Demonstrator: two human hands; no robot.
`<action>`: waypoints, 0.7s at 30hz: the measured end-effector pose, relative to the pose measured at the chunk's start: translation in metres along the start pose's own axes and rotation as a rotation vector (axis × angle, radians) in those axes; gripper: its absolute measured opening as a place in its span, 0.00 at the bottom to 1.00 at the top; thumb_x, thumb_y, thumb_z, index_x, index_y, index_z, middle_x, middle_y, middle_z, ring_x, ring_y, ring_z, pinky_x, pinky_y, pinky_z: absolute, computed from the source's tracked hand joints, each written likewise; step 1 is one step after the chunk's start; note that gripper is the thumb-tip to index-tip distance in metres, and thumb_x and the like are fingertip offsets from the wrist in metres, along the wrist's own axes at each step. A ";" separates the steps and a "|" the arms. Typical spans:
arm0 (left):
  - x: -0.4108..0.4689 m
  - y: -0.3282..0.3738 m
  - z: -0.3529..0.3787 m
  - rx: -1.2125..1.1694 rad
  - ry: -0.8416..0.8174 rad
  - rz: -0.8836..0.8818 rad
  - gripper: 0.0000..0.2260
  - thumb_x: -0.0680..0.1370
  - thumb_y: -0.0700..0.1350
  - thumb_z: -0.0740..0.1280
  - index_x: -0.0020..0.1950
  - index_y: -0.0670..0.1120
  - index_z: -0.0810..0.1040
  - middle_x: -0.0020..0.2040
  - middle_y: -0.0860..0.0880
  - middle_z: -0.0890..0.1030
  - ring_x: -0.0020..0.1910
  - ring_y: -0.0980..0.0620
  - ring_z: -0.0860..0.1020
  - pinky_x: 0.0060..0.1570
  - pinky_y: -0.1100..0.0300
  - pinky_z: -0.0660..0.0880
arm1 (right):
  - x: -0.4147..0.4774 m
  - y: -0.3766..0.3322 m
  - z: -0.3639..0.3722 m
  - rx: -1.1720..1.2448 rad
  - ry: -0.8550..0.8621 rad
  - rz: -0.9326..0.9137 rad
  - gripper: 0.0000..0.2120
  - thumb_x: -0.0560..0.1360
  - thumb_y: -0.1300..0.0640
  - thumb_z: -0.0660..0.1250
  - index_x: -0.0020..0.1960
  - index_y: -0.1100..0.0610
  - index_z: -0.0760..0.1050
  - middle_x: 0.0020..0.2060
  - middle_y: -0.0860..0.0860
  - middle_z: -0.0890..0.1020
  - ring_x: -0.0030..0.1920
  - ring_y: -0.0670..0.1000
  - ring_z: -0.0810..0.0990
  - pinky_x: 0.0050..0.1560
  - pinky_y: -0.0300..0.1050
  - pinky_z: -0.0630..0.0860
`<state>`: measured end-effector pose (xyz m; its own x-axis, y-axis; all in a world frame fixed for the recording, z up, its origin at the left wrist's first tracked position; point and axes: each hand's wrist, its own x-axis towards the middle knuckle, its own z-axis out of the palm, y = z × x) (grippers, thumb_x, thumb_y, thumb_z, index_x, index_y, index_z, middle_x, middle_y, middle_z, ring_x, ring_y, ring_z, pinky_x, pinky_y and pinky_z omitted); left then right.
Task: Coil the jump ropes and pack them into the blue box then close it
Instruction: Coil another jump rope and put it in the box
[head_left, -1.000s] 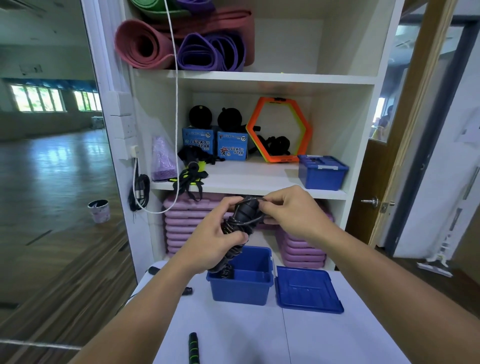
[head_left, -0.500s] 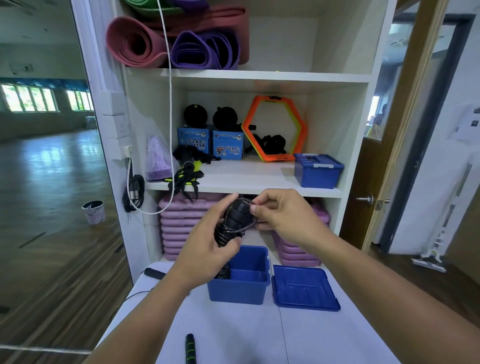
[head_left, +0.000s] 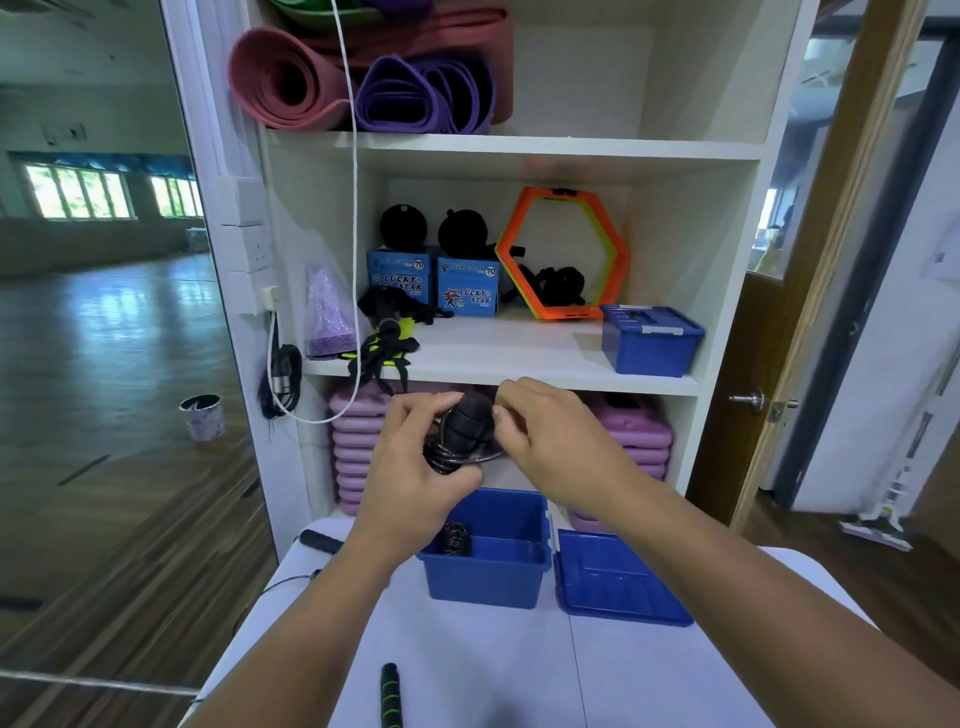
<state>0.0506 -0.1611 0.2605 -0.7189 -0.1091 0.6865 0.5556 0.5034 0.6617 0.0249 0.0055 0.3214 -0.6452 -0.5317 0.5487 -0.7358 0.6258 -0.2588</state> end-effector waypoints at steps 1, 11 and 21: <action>0.000 -0.001 0.000 -0.012 0.002 0.000 0.26 0.64 0.45 0.70 0.59 0.63 0.73 0.56 0.51 0.73 0.54 0.59 0.75 0.54 0.73 0.69 | 0.001 0.003 0.000 0.011 -0.023 -0.015 0.09 0.82 0.55 0.58 0.43 0.54 0.66 0.38 0.49 0.72 0.40 0.51 0.69 0.40 0.48 0.65; 0.000 0.002 0.005 -0.495 -0.165 -0.197 0.23 0.71 0.54 0.77 0.64 0.57 0.76 0.53 0.52 0.85 0.49 0.57 0.82 0.46 0.65 0.78 | 0.004 0.020 0.010 0.215 0.062 0.011 0.10 0.82 0.56 0.59 0.41 0.54 0.67 0.34 0.45 0.71 0.37 0.41 0.69 0.37 0.34 0.65; 0.012 0.006 0.030 -0.567 0.066 -0.359 0.15 0.82 0.54 0.65 0.65 0.49 0.77 0.52 0.47 0.85 0.49 0.50 0.83 0.45 0.57 0.80 | 0.011 0.019 0.013 0.080 0.054 -0.051 0.10 0.83 0.56 0.57 0.42 0.54 0.63 0.38 0.48 0.68 0.37 0.48 0.65 0.37 0.45 0.60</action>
<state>0.0327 -0.1340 0.2639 -0.8829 -0.2474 0.3992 0.4331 -0.0998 0.8958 0.0011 0.0037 0.3120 -0.5960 -0.5292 0.6040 -0.7830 0.5499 -0.2909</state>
